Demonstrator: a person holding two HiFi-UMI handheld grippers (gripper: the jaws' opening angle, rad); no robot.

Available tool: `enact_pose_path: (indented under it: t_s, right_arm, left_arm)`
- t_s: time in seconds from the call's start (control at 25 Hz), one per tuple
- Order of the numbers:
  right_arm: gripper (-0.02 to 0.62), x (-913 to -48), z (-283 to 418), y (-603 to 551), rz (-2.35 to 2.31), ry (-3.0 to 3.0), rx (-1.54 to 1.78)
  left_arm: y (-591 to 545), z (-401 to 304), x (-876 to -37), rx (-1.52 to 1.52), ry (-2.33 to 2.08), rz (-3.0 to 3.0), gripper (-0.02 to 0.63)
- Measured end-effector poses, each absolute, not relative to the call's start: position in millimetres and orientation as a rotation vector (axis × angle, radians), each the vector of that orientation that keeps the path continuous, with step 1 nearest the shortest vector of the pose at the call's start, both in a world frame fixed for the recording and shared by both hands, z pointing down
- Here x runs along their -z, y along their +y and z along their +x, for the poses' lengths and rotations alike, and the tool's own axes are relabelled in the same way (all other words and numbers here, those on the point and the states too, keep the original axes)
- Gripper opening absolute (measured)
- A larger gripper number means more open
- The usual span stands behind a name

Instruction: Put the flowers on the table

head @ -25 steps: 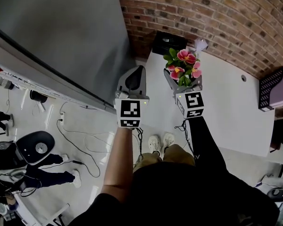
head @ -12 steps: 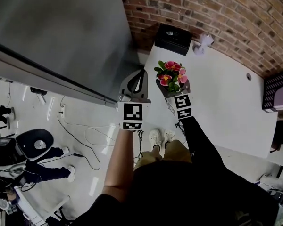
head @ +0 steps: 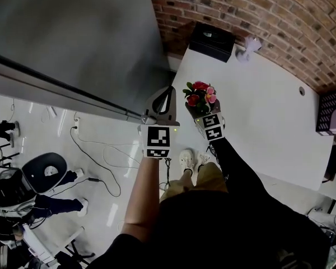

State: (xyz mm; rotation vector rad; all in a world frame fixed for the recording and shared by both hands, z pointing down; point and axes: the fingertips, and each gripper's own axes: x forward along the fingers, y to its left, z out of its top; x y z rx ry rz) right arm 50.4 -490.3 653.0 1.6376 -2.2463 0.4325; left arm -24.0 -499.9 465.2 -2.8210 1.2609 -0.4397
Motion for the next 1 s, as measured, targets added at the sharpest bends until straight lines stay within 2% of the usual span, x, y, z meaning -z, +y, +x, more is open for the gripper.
enact_pose_path:
  t_s: [0.4, 1.0]
  right_arm:
    - [0.351, -698, 58, -486, 1.604, -2.172, -0.502]
    - [0.362, -703, 61, -471, 1.626, -2.183, -0.619]
  left_arm:
    - [-498, -34, -478, 0.482, 1.277, -2.821, 0.008]
    - [-497, -43, -486, 0.493, 1.29, -2.854, 0.008]
